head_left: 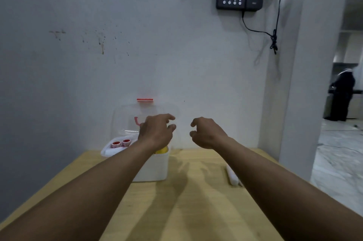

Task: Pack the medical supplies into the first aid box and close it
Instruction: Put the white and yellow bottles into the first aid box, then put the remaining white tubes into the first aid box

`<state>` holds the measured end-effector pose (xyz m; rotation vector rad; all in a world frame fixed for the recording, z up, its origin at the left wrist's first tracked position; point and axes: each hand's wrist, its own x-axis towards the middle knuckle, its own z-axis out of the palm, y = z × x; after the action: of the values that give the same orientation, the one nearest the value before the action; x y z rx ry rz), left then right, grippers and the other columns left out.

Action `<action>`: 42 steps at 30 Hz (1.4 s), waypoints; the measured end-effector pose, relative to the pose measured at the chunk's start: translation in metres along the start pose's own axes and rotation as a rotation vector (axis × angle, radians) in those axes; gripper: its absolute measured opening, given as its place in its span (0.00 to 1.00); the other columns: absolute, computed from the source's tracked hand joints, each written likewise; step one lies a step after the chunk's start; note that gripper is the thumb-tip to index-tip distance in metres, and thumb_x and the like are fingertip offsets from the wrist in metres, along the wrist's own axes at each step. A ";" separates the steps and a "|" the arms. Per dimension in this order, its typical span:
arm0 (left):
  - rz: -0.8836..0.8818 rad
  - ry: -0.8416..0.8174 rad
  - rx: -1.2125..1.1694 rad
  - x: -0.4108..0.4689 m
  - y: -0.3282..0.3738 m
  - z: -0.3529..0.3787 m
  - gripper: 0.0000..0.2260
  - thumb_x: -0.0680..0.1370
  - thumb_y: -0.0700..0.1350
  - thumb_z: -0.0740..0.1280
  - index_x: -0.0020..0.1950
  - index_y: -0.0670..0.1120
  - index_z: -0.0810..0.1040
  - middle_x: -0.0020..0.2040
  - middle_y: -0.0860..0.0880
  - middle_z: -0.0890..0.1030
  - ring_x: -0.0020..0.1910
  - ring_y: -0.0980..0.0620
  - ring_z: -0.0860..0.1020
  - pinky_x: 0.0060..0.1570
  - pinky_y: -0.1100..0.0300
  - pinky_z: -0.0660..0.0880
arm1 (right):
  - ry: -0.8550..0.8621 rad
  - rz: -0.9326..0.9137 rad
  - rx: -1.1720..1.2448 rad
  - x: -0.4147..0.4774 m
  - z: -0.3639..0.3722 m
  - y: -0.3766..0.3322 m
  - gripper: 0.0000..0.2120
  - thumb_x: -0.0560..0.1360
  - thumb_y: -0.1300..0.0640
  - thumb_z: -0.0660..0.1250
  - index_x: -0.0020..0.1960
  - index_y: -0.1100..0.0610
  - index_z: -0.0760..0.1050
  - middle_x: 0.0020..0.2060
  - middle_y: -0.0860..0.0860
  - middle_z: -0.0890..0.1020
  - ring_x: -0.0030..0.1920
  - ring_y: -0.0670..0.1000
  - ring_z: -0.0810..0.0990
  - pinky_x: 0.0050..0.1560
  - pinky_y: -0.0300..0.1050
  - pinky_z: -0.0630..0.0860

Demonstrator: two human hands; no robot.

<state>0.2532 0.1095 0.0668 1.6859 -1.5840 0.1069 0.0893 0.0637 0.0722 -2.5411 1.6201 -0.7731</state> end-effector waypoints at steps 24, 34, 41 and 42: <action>0.089 -0.520 -0.005 -0.033 0.070 0.163 0.18 0.80 0.59 0.56 0.67 0.58 0.76 0.66 0.52 0.78 0.65 0.48 0.75 0.63 0.48 0.71 | -0.149 0.316 -0.066 -0.054 0.021 0.157 0.19 0.77 0.49 0.63 0.64 0.57 0.74 0.59 0.55 0.80 0.57 0.56 0.78 0.55 0.50 0.76; 0.004 -0.436 0.075 -0.029 0.086 0.179 0.10 0.75 0.56 0.66 0.52 0.55 0.82 0.51 0.52 0.83 0.52 0.49 0.80 0.56 0.50 0.75 | -0.217 0.368 0.036 -0.047 0.027 0.170 0.19 0.75 0.49 0.66 0.60 0.60 0.77 0.56 0.56 0.81 0.54 0.56 0.80 0.51 0.49 0.76; -0.140 -0.416 0.159 -0.021 0.089 0.184 0.08 0.68 0.53 0.69 0.43 0.50 0.79 0.40 0.50 0.81 0.41 0.48 0.79 0.44 0.55 0.74 | -0.322 0.442 0.093 -0.044 0.019 0.161 0.19 0.73 0.54 0.69 0.61 0.62 0.76 0.50 0.57 0.83 0.37 0.52 0.80 0.38 0.45 0.79; -0.166 -0.419 0.154 -0.020 0.089 0.185 0.09 0.68 0.53 0.69 0.42 0.49 0.79 0.40 0.50 0.80 0.41 0.48 0.79 0.42 0.56 0.73 | -0.327 0.452 0.101 -0.044 0.019 0.160 0.18 0.73 0.55 0.69 0.60 0.62 0.77 0.49 0.57 0.83 0.37 0.52 0.80 0.38 0.46 0.81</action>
<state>0.0892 0.0265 -0.0259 2.0521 -1.7603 -0.2289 -0.0519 0.0237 -0.0068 -1.9831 1.8698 -0.3630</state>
